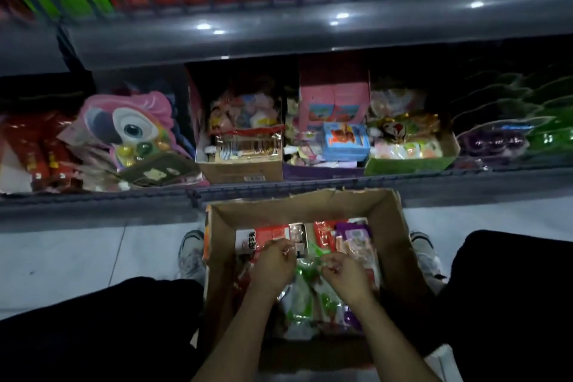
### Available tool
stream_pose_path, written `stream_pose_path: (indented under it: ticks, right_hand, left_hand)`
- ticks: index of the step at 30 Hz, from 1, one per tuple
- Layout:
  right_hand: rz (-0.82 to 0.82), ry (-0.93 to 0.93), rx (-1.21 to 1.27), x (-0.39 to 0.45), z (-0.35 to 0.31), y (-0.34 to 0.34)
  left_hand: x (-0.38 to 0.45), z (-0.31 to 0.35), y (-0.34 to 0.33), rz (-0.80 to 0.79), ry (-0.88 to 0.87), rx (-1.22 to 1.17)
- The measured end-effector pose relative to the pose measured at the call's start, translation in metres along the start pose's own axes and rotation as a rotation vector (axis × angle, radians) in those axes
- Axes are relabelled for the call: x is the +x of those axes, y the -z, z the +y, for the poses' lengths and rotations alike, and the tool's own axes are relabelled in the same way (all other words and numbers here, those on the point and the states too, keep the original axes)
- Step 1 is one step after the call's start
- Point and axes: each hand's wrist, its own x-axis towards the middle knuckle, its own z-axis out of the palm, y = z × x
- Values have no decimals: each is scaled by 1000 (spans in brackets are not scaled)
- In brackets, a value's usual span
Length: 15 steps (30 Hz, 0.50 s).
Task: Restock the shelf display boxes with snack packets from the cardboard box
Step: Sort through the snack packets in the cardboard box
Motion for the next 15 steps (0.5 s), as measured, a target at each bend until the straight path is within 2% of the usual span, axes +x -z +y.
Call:
stream_pose_path:
  ticks: [4, 8, 10, 12, 15]
  right_hand:
    - [-76, -115, 3, 11, 34, -27]
    - [-127, -201, 5, 24, 54, -50]
    - [-145, -230, 1, 29, 60, -60]
    - [-165, -255, 6, 32, 65, -69]
    - [-188, -284, 43, 35, 70, -79]
  left_hand:
    - [7, -28, -13, -65, 86, 52]
    - [13, -66, -32, -87, 289, 149]
    - [15, -75, -37, -88, 326, 173]
    - [17, -81, -44, -167, 314, 221]
    - [22, -93, -53, -90, 316, 315]
